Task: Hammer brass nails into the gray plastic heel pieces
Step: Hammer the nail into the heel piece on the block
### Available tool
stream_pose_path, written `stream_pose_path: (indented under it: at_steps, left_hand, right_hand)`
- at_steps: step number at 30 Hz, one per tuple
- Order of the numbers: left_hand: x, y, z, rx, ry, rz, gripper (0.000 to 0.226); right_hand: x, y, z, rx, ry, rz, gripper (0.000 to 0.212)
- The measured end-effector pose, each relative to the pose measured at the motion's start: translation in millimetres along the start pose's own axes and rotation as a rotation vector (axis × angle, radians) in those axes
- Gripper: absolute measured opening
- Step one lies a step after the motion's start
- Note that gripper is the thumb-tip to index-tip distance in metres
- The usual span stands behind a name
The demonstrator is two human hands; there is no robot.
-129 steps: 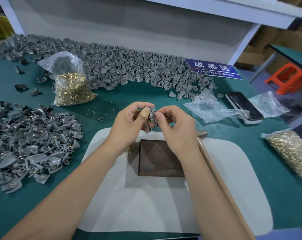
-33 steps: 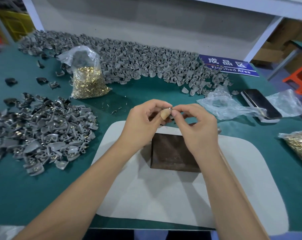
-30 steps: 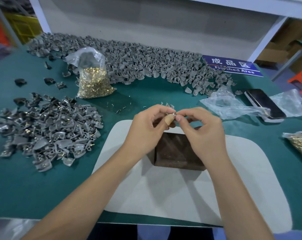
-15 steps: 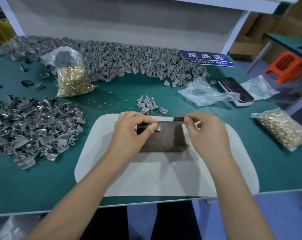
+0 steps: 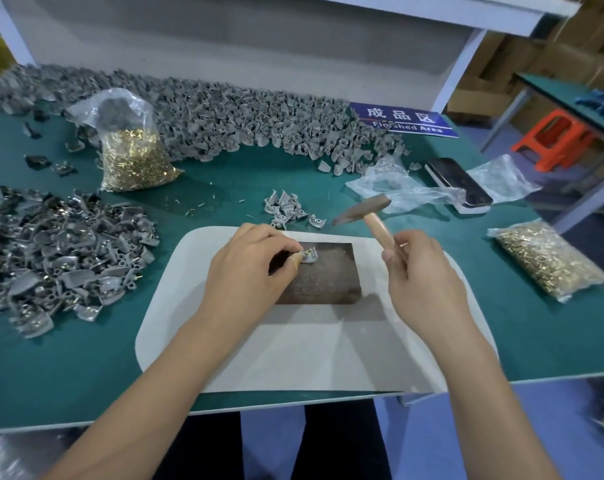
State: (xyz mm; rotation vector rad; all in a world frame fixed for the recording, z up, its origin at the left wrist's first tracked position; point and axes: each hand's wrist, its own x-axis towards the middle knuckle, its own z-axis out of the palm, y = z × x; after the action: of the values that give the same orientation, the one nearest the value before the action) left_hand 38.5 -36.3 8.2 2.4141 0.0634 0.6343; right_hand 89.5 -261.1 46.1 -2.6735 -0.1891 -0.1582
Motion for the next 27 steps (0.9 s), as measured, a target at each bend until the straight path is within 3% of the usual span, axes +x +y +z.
stream_pose_path:
  at_steps: [2, 5, 9, 17, 27]
  left_hand:
    - [-2, -1, 1, -0.045, 0.009, -0.03, 0.005]
    - [-6, -4, 2, -0.123, 0.022, -0.044, 0.006]
    - [-10, -3, 2, -0.089, 0.038, -0.008, 0.007]
    - [-9, -2, 3, -0.021, 0.07, 0.01, 0.007]
    - [-9, -5, 4, -0.108, 0.049, -0.036, 0.005]
  right_hand:
    - [-1, 0, -4, 0.119, -0.031, -0.069, 0.013]
    - [-1, -1, -9, 0.364, -0.144, -0.108, 0.027]
    - [-7, 2, -14, 0.352, -0.275, -0.198, 0.018]
    - [-21, -7, -5, 0.424, -0.247, -0.227, 0.02]
    - [-25, -17, -5, 0.404, -0.231, -0.27, 0.023]
